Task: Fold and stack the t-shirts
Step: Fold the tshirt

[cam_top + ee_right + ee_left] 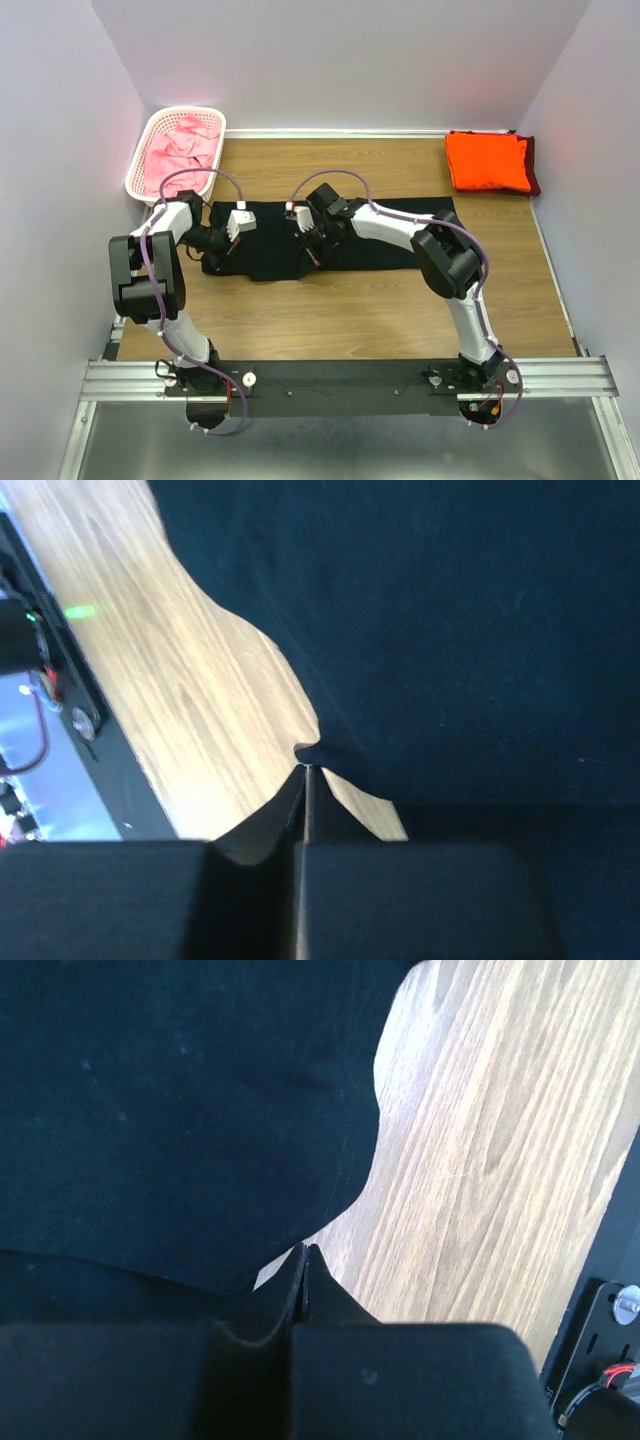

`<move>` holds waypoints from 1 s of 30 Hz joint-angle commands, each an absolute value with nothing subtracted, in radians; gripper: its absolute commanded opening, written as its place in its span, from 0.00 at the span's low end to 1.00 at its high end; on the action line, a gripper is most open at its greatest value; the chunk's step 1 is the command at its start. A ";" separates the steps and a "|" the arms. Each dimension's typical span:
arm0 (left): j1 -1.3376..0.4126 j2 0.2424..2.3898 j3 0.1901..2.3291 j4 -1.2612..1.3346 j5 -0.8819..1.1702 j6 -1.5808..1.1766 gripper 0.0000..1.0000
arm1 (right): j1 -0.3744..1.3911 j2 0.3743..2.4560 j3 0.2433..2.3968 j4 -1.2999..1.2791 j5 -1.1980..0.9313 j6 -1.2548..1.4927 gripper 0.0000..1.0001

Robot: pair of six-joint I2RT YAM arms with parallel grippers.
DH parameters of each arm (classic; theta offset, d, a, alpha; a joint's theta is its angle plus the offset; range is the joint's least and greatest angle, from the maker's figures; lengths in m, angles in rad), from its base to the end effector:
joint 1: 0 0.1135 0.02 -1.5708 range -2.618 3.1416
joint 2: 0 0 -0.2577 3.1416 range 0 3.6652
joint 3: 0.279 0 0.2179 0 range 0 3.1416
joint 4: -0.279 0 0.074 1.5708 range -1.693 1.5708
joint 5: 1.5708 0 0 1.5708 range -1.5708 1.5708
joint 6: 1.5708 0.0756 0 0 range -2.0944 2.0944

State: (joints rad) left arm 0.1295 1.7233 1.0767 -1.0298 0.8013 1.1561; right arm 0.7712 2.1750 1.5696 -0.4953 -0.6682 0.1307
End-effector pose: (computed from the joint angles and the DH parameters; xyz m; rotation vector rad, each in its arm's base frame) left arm 0.2541 -0.0217 0.1640 1.2156 2.2740 -0.9557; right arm 0.2780 0.3355 0.1368 -1.0955 2.5683 1.1597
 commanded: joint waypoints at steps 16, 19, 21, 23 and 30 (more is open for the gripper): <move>0.103 1.597 1.099 -1.060 0.763 1.287 0.58 | 0.704 2.095 1.593 -0.477 -0.761 0.195 0.34; 0.048 1.508 0.990 -0.977 0.689 1.293 0.59 | 0.715 2.065 1.531 -0.460 -0.755 0.219 0.40; 0.017 1.430 0.934 -0.921 0.663 1.275 0.59 | 0.715 2.060 1.496 -0.448 -0.747 0.235 0.42; -0.041 1.350 0.862 -0.806 0.654 1.237 0.59 | 0.716 2.071 1.482 -0.440 -0.744 0.259 0.38; -0.089 1.089 0.672 -0.534 0.644 1.261 0.66 | 0.724 2.115 1.471 -0.393 -0.706 0.354 0.38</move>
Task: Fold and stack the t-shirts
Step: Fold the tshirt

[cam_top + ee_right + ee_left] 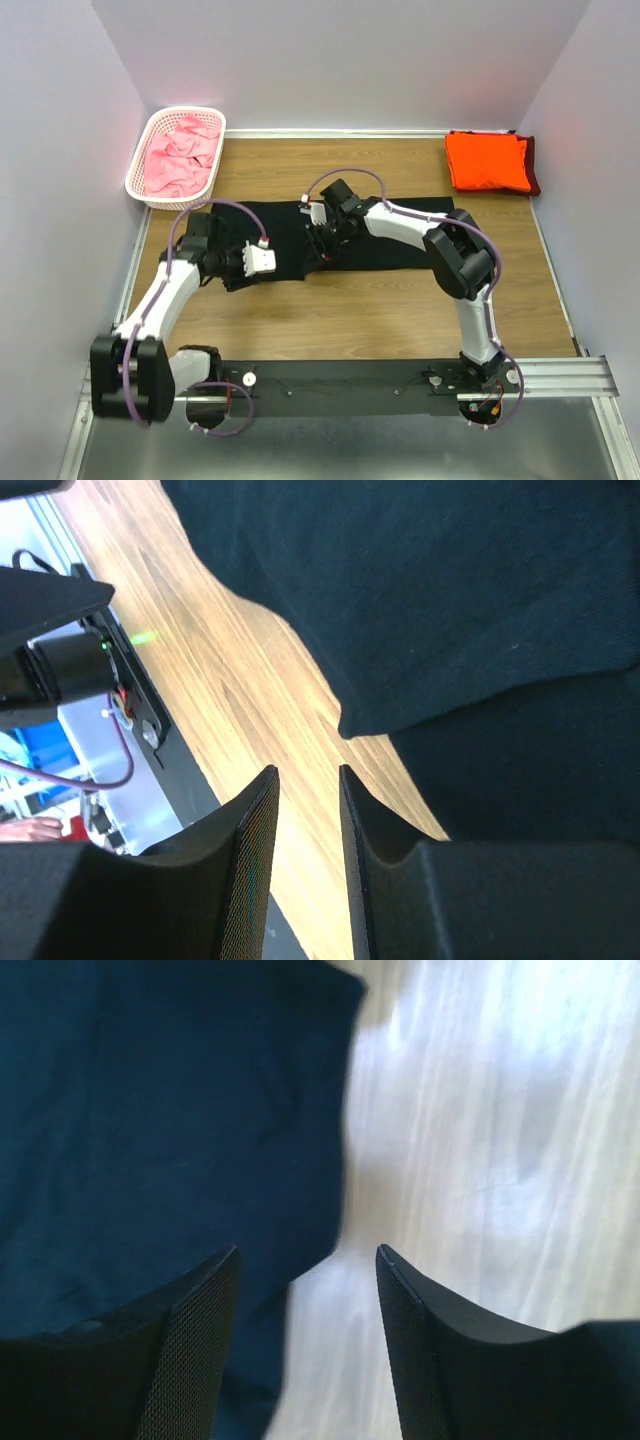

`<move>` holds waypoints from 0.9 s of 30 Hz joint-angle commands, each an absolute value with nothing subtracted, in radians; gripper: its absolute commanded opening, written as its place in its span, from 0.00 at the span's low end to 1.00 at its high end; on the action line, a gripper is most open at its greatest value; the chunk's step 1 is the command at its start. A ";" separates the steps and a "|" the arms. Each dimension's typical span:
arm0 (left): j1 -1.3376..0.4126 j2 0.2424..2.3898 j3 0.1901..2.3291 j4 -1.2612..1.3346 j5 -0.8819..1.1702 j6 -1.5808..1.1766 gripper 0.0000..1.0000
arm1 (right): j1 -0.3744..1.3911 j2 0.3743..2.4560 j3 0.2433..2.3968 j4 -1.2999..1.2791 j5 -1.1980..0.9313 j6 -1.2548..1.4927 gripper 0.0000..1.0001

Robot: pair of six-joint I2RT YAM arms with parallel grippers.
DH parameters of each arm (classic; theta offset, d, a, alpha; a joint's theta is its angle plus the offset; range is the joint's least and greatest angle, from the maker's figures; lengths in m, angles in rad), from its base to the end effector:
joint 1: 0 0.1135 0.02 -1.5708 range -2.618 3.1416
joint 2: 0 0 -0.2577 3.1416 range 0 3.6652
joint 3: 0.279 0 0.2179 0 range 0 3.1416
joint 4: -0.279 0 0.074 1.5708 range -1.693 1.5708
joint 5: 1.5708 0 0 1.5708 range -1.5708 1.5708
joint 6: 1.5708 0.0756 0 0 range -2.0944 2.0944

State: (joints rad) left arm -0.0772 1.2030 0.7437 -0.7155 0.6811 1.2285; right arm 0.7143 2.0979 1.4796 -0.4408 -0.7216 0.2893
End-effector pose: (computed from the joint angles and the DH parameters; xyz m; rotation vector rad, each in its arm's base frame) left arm 0.1887 -0.0623 0.1924 1.6018 1.8123 -0.4537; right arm 0.2840 0.3123 0.1497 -0.8508 2.6479 1.2638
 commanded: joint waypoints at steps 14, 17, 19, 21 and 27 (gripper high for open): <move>-0.213 0.779 0.308 -0.203 0.445 1.434 0.73 | 0.738 2.180 1.442 -0.341 -0.712 0.440 0.46; -0.270 0.813 0.287 -0.181 0.410 1.427 0.73 | 0.739 2.192 1.445 -0.333 -0.713 0.456 0.47; -0.307 0.843 0.272 -0.152 0.384 1.405 0.73 | 0.739 2.197 1.445 -0.330 -0.715 0.460 0.48; -0.327 0.865 0.259 -0.126 0.350 1.396 0.73 | 0.739 2.201 1.445 -0.327 -0.719 0.465 0.51; -0.339 0.913 0.203 0.032 0.279 1.367 0.72 | 0.739 2.211 1.451 -0.310 -0.752 0.471 0.38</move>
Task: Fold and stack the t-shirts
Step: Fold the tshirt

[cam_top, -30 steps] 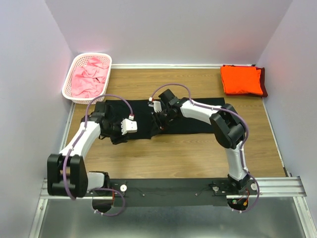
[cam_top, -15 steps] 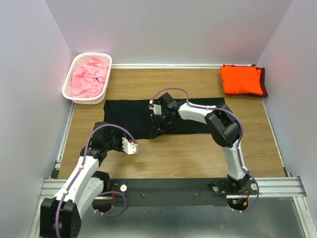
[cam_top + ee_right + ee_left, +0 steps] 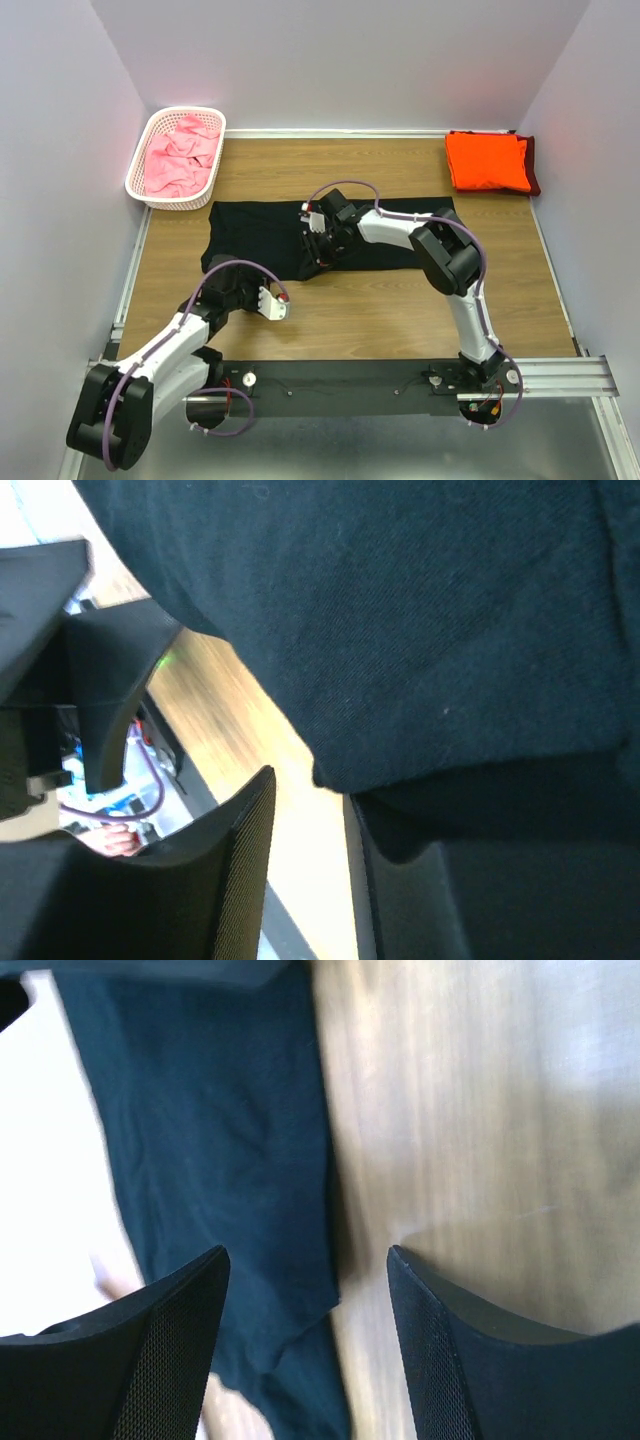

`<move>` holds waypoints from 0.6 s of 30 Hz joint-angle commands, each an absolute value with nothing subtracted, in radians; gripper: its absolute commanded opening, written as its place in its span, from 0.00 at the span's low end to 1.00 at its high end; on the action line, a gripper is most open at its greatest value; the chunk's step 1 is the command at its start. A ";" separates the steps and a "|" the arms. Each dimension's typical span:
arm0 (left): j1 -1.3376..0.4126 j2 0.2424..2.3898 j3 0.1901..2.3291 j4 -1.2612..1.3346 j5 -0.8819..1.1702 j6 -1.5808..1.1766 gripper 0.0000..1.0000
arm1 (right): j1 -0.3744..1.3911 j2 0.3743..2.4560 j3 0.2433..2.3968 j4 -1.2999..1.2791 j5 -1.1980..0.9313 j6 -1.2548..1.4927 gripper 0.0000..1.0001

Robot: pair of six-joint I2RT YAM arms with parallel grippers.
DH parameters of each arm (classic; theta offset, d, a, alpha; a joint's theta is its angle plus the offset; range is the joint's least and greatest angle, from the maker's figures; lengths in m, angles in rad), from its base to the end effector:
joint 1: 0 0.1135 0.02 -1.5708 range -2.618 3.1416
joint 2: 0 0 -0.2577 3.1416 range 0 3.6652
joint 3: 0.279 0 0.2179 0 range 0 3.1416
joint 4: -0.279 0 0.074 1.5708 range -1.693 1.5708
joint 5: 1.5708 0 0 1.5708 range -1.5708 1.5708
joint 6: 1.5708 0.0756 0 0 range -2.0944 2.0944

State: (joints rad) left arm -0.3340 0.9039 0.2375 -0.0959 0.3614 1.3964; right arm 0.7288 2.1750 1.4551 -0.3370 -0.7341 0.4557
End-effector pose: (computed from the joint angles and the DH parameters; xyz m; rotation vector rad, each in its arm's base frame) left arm 0.1490 -0.0800 0.1337 1.8428 1.3368 0.1344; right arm 0.2851 0.3224 0.1193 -0.6686 2.7653 1.3181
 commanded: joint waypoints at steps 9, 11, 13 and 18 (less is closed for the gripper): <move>-0.334 0.954 0.233 0.118 0.236 1.276 0.35 | 0.738 2.183 1.465 -0.288 -0.801 0.489 0.01; -0.330 0.886 0.271 0.022 0.285 1.282 0.29 | 0.733 2.161 1.474 -0.287 -0.804 0.491 0.01; -0.331 0.836 0.288 -0.067 0.351 1.295 0.22 | 0.723 2.149 1.492 -0.282 -0.811 0.502 0.01; -0.331 0.827 0.359 -0.181 0.358 1.296 0.05 | 0.693 2.128 1.535 -0.279 -0.827 0.509 0.01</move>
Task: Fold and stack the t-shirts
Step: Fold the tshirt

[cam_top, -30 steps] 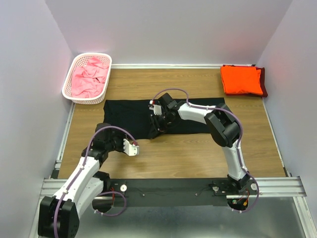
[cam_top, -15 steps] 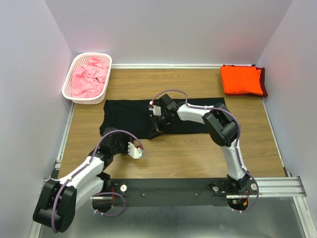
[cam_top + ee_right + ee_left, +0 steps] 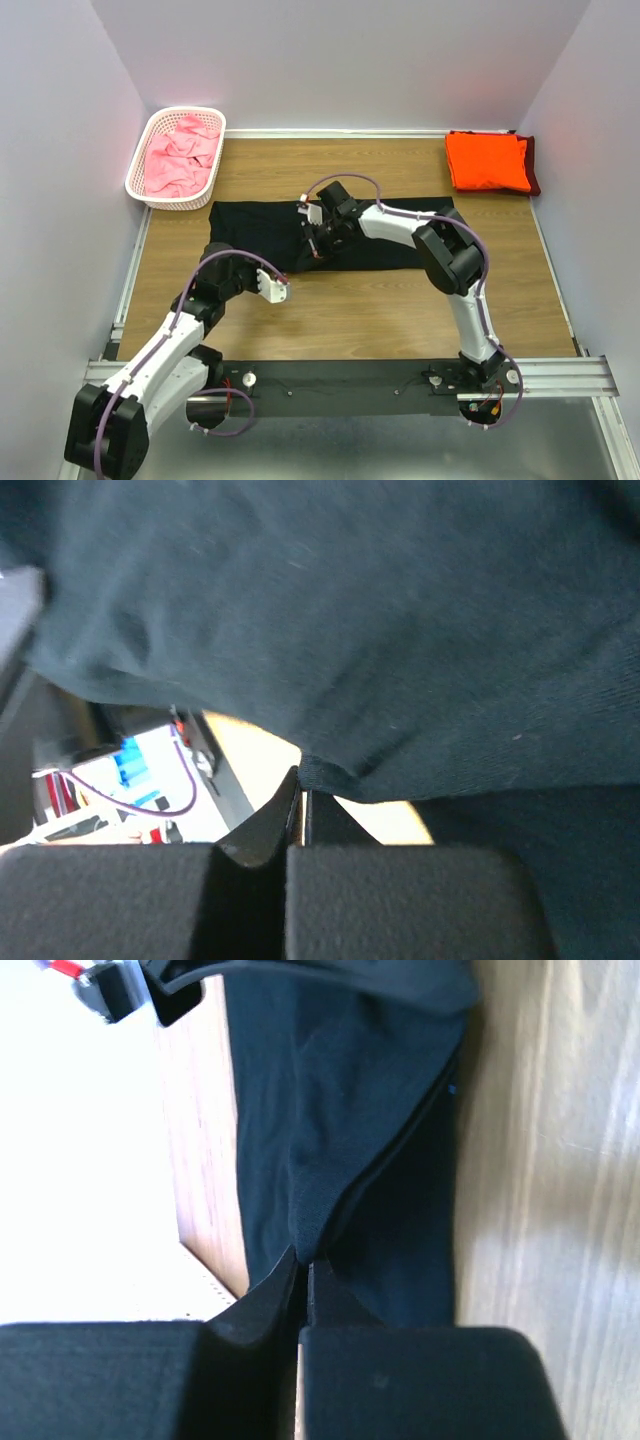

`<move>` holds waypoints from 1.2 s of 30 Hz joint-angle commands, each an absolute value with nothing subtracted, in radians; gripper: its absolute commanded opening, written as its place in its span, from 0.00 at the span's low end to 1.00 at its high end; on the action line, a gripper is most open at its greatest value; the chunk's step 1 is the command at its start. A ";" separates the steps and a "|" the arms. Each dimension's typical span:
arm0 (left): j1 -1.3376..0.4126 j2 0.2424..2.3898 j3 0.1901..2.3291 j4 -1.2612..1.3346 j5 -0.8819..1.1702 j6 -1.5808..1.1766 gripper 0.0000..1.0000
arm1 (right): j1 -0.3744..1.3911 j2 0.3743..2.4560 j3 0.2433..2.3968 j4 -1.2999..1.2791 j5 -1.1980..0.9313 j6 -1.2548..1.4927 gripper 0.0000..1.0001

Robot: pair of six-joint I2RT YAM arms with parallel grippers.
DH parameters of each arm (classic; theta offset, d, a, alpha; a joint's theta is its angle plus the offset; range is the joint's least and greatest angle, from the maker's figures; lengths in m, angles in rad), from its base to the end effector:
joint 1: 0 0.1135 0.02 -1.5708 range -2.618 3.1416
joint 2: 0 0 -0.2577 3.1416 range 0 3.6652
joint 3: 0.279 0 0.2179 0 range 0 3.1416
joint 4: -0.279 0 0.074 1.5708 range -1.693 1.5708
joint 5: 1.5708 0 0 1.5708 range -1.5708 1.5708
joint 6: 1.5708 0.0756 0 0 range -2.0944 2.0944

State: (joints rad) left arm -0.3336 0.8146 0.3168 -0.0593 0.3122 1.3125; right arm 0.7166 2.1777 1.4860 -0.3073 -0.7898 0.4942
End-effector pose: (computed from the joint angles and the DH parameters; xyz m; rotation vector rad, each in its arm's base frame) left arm 0.1622 -0.0808 0.1765 1.6649 1.2937 0.2565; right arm 0.2931 0.3265 0.1308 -0.6458 2.7202 1.4153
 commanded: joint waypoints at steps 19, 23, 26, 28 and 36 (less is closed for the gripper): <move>-0.172 1.379 0.810 0.029 0.376 1.129 0.01 | 0.575 2.273 1.772 -0.262 -0.819 0.517 0.01; -0.158 1.459 0.853 0.060 0.371 1.124 0.03 | 0.571 2.299 1.796 -0.255 -0.807 0.511 0.01; -0.147 1.503 0.877 0.101 0.367 1.114 0.04 | 0.563 2.312 1.804 -0.249 -0.798 0.512 0.00; -0.146 1.537 0.909 0.110 0.373 1.101 0.03 | 0.555 2.318 1.804 -0.239 -0.793 0.517 0.01; -0.147 1.658 1.015 0.117 0.371 1.069 0.08 | 0.523 2.330 1.812 -0.212 -0.776 0.528 0.01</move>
State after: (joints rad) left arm -0.1543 1.6234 0.9684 0.0723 0.3576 1.0924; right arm 0.5430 2.3028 1.7828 -0.2344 -0.8009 0.5205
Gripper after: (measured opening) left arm 0.076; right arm 0.012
